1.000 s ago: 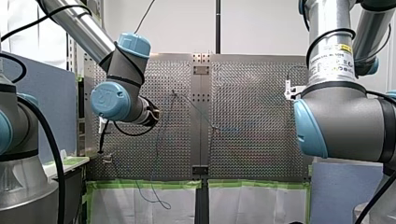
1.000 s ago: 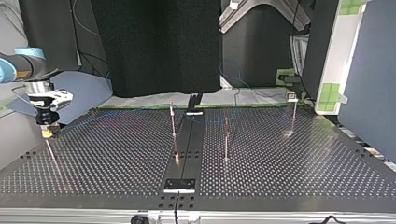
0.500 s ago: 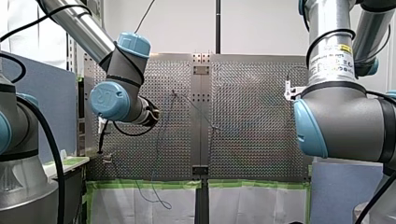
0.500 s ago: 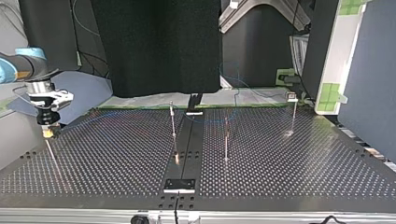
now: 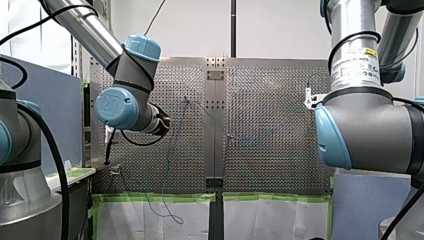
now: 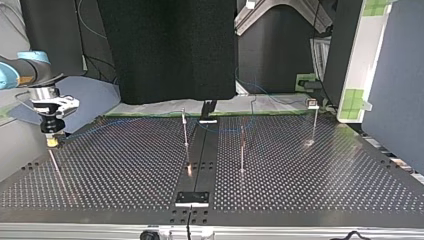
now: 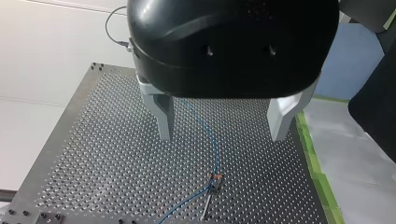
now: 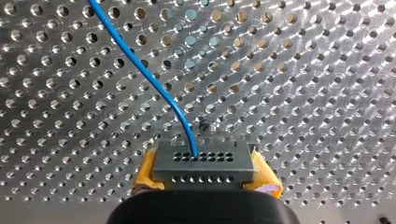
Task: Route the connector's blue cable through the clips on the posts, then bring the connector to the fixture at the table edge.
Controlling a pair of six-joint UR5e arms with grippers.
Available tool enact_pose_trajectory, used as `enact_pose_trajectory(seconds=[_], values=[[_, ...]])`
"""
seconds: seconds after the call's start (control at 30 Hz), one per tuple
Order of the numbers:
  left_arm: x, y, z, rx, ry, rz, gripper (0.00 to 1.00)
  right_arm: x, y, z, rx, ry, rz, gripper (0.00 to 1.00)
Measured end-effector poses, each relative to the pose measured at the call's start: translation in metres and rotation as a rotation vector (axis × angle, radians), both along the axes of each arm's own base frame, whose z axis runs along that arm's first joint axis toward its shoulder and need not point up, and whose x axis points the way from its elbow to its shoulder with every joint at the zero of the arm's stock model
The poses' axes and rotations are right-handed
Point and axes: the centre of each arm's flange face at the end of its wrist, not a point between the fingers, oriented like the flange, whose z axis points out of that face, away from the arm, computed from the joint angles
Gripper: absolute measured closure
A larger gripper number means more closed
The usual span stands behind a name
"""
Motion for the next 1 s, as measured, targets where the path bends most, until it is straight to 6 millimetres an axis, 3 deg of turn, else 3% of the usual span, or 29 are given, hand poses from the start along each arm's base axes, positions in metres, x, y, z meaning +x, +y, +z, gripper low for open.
enact_pose_trajectory(seconds=[0.73, 0.8, 0.83, 0.87, 0.9, 0.93, 1.0], values=[[-0.0008, 0.0000, 0.0000, -0.001, 0.000, -0.001, 0.00, 0.0049, -0.0018, 0.0041, -0.013, 0.002, 0.006, 0.84], [-0.0008, 0.0000, 0.0000, -0.001, 0.000, -0.001, 0.00, 0.0051, -0.0019, 0.0042, -0.013, 0.000, 0.005, 0.67], [-0.0008, -0.0001, 0.0000, -0.002, 0.000, -0.001, 0.00, 0.0051, -0.0020, 0.0042, -0.013, 0.000, 0.005, 0.67], [-0.0008, -0.0001, 0.0000, -0.002, 0.000, -0.001, 0.00, 0.0051, -0.0020, 0.0043, -0.013, -0.001, 0.004, 0.57], [-0.0008, -0.0001, 0.0000, -0.002, 0.000, -0.001, 0.00, 0.0051, -0.0021, 0.0043, -0.013, -0.002, 0.004, 0.57], [-0.0008, -0.0001, 0.0000, -0.002, 0.000, -0.001, 0.00, 0.0051, -0.0021, 0.0044, -0.013, -0.003, 0.003, 0.37], [-0.0009, 0.0000, 0.0000, -0.002, 0.000, -0.001, 0.00, 0.0049, -0.0022, 0.0045, -0.013, -0.003, 0.000, 0.07]])
